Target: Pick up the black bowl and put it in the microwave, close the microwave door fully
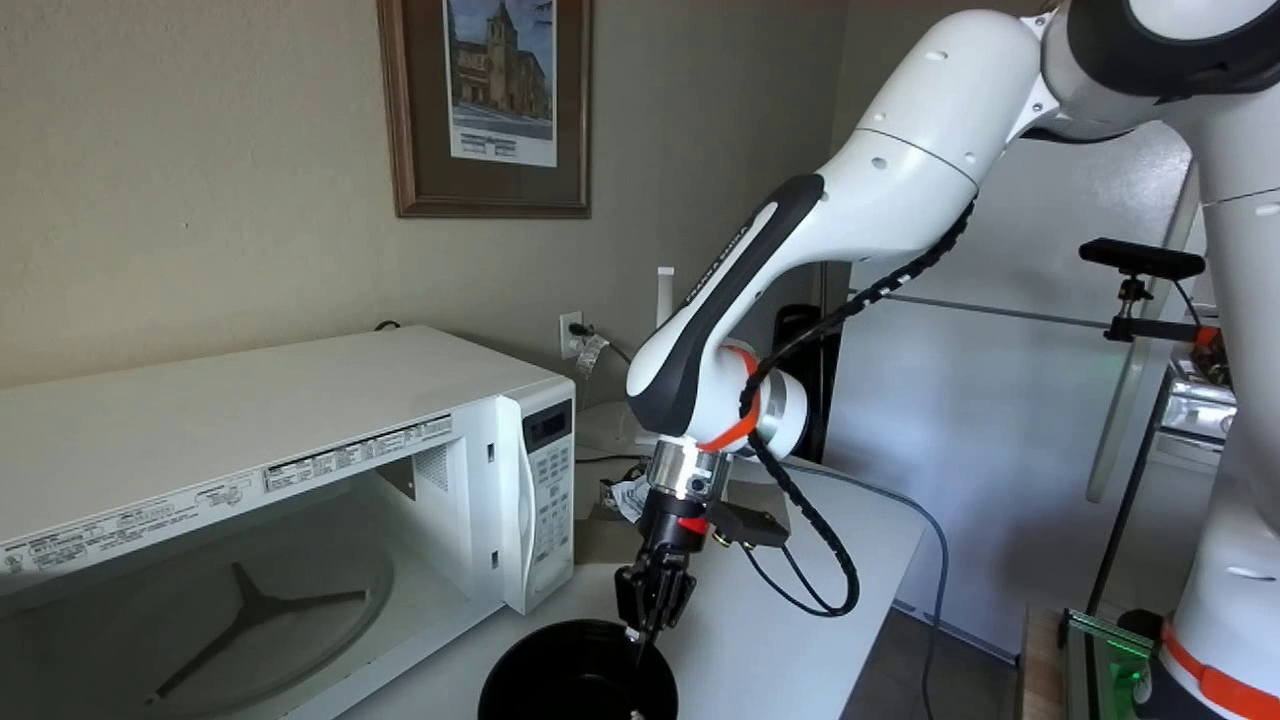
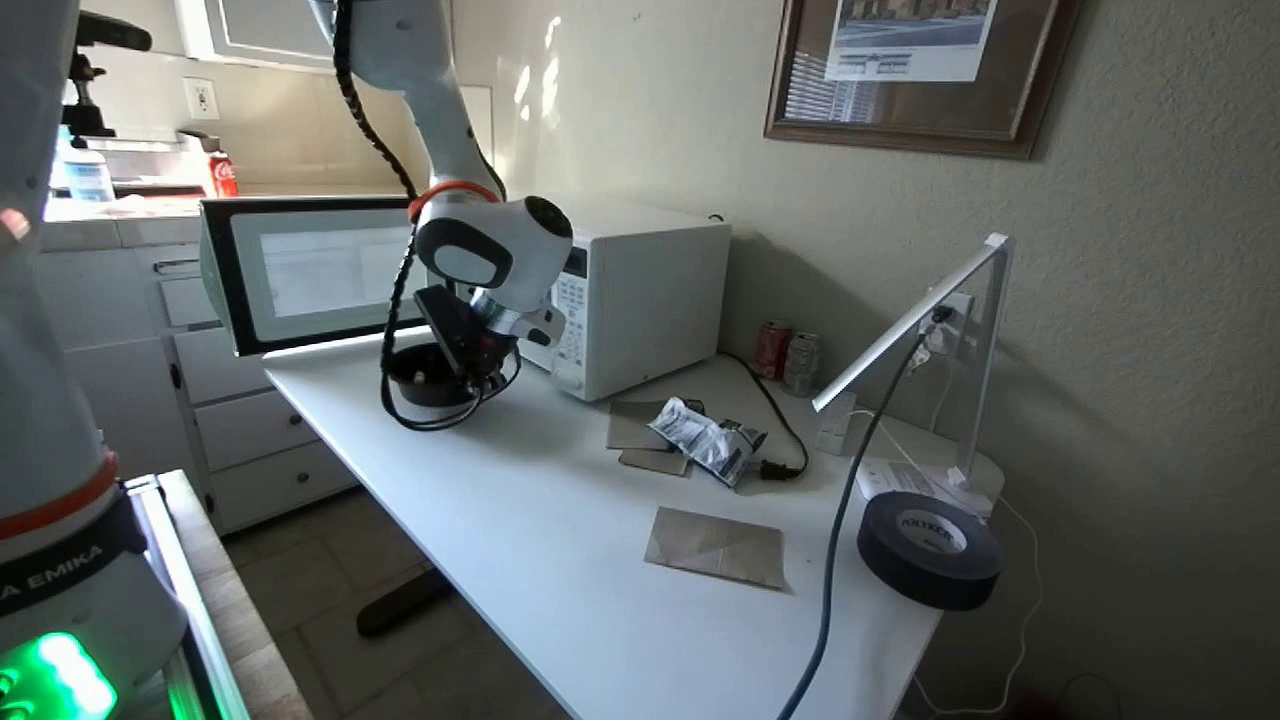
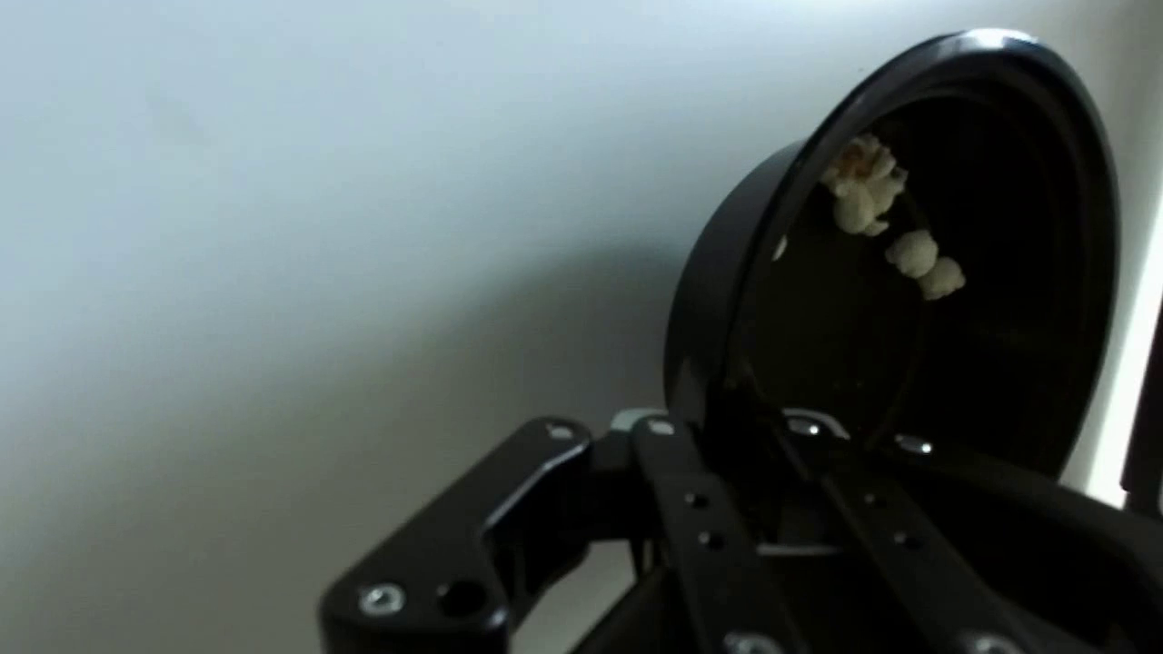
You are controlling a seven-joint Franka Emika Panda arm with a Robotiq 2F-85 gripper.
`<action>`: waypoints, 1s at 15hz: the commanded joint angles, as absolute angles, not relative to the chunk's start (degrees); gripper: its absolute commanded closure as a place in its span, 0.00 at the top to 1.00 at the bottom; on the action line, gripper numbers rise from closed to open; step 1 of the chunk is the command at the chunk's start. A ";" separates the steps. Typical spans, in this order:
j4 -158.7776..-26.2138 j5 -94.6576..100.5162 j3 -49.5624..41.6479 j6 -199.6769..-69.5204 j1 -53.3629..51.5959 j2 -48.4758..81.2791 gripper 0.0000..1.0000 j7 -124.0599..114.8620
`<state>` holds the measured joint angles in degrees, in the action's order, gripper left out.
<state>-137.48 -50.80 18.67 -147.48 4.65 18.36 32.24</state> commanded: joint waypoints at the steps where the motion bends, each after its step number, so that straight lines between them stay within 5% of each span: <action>1: -135.62 -59.28 18.78 -145.91 2.60 17.69 0.02 34.86; 7: -131.20 -67.08 17.21 -145.64 -1.97 18.16 0.02 35.33; 8: -131.98 -65.44 16.14 -146.19 -2.59 17.82 0.09 34.15; 15: -130.87 -67.30 15.96 -147.21 -3.62 18.17 0.02 34.43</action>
